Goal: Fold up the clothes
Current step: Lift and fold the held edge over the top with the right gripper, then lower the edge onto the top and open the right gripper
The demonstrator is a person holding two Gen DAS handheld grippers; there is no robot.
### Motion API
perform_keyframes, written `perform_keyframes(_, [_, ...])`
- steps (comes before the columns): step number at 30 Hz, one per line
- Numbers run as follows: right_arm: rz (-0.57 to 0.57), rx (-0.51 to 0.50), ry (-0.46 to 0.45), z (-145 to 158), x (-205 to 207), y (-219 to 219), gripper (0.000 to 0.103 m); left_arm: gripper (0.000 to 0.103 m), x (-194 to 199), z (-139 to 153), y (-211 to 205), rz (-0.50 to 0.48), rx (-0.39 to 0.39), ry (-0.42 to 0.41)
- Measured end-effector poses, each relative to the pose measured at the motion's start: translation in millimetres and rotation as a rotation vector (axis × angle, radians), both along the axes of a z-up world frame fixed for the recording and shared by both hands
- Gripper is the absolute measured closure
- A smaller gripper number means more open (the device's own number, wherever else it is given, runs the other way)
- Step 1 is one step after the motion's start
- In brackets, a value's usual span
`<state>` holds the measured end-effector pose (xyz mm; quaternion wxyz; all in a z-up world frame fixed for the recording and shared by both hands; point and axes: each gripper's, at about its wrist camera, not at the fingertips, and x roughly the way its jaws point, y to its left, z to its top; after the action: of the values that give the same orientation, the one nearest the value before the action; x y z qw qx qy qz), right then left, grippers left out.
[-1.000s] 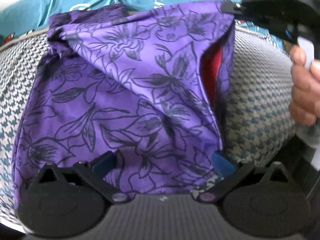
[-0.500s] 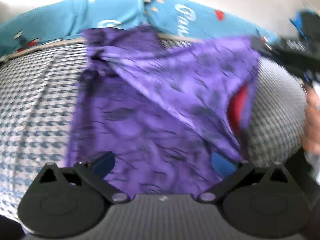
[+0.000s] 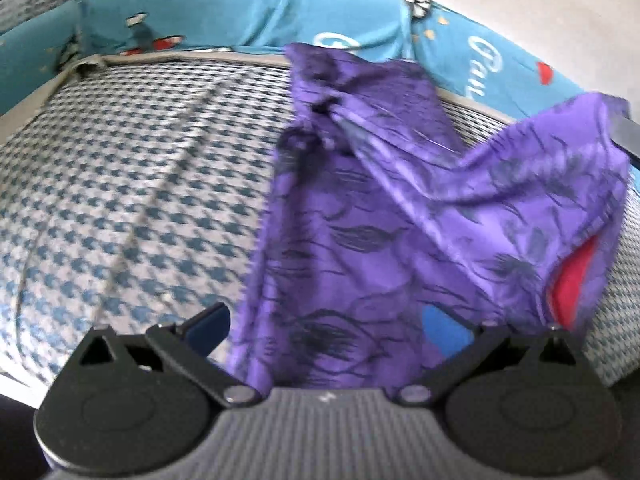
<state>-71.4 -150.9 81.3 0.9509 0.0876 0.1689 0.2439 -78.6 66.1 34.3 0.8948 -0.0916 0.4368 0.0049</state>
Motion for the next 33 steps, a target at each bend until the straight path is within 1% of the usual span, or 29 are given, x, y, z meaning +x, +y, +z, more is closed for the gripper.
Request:
perform_keyframes(3, [0.031,-0.009,0.0,2,-7,14,0.094,0.0,1,11,21,0.09,0.021,-0.015])
perform_keyframes(6, [0.075,-0.016,-0.002,4,-17,29,0.094,0.0,-1,23,45,0.175,0.024,-0.051])
perform_keyframes(10, [0.143,-0.032,-0.006,6,-29,53,0.094,0.0,-13,28,73,0.272,0.007,-0.113])
perform_keyframes(12, [0.189,-0.047,-0.005,3,-37,68,0.094,0.0,-18,28,82,0.303,0.001,-0.125])
perform_keyframes(15, [0.265,-0.091,-0.002,-6,-48,92,0.094,0.0,-25,26,90,0.316,-0.01,-0.131])
perform_keyframes(18, [0.326,-0.162,0.009,-23,-59,115,0.094,0.0,-29,25,94,0.325,-0.021,-0.135])
perform_keyframes(20, [0.367,-0.209,0.033,-37,-64,128,0.094,0.0,-31,24,96,0.335,-0.025,-0.138])
perform_keyframes(23, [0.432,-0.282,0.056,-58,-72,145,0.094,0.0,-31,23,98,0.342,-0.036,-0.141])
perform_keyframes(24, [0.461,-0.302,0.061,-64,-75,149,0.097,0.0,-31,22,97,0.341,-0.035,-0.14])
perform_keyframes(25, [0.49,-0.318,0.065,-69,-78,153,0.097,0.0,-31,21,97,0.339,-0.035,-0.139])
perform_keyframes(28, [0.563,-0.381,0.058,-84,-89,160,0.097,0.0,-30,17,93,0.324,-0.034,-0.127])
perform_keyframes(30, [0.585,-0.416,0.046,-88,-94,161,0.097,0.0,-28,14,91,0.313,-0.036,-0.118])
perform_keyframes(33, [0.561,-0.419,0.055,-88,-93,150,0.097,0.0,-26,9,86,0.295,-0.039,-0.107])
